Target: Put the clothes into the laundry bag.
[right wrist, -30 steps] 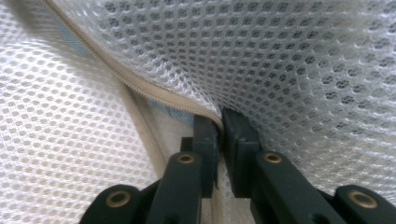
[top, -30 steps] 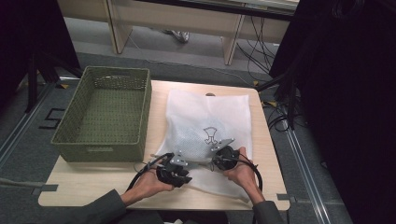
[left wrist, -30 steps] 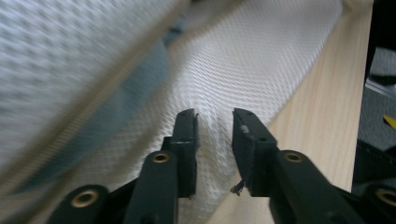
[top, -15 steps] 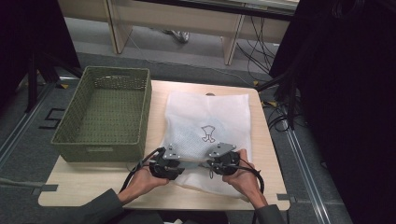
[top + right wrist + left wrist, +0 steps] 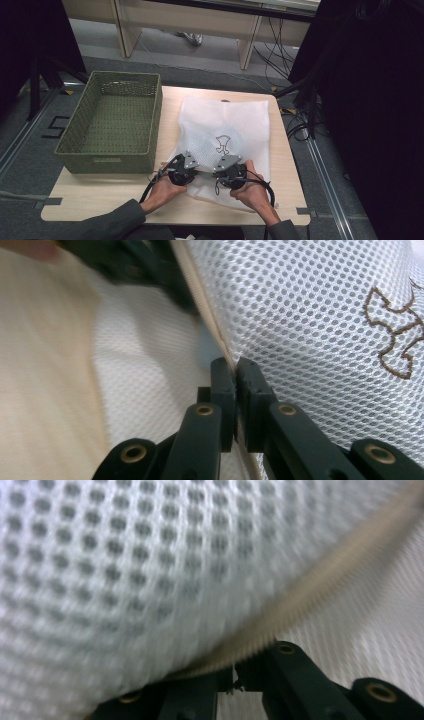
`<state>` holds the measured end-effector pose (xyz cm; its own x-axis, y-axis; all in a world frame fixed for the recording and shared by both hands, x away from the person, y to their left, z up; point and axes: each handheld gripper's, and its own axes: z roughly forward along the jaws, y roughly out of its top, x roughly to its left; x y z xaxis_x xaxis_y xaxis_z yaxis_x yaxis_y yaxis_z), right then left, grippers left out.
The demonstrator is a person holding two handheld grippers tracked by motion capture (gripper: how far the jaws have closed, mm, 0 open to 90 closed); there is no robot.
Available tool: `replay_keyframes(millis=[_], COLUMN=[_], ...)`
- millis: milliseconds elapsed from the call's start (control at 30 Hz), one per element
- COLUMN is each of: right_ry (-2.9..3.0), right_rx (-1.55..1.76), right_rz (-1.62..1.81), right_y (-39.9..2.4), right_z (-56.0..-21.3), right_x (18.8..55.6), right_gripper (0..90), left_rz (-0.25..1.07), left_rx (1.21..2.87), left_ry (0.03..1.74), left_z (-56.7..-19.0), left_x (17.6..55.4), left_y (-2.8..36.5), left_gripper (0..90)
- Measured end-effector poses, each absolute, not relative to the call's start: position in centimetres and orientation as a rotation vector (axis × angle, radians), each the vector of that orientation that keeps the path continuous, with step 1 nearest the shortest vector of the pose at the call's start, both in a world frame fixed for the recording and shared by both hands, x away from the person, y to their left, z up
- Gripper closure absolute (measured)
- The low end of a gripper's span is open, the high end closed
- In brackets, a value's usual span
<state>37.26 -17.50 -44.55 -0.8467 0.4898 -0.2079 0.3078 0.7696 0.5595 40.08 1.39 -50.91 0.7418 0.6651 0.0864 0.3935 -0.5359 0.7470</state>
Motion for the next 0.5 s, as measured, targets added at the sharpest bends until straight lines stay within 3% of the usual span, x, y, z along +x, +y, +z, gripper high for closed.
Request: replay_keyframes(millis=[267, 500], right_ry=[2.683, 2.705], right_rx=[0.649, 0.632], right_rz=[0.796, 0.702], right_y=[-17.9, -17.3], right_z=[-45.5, -47.3], right_x=[37.4, 38.8], right_gripper=[87.9, 87.8], left_rz=[0.550, 0.457], left_rx=[2.141, 2.167], left_ry=[0.766, 0.762], left_z=[-50.7, -51.8], left_x=[41.6, 41.6], left_y=[-0.2, 0.3], left_gripper=[87.9, 82.5])
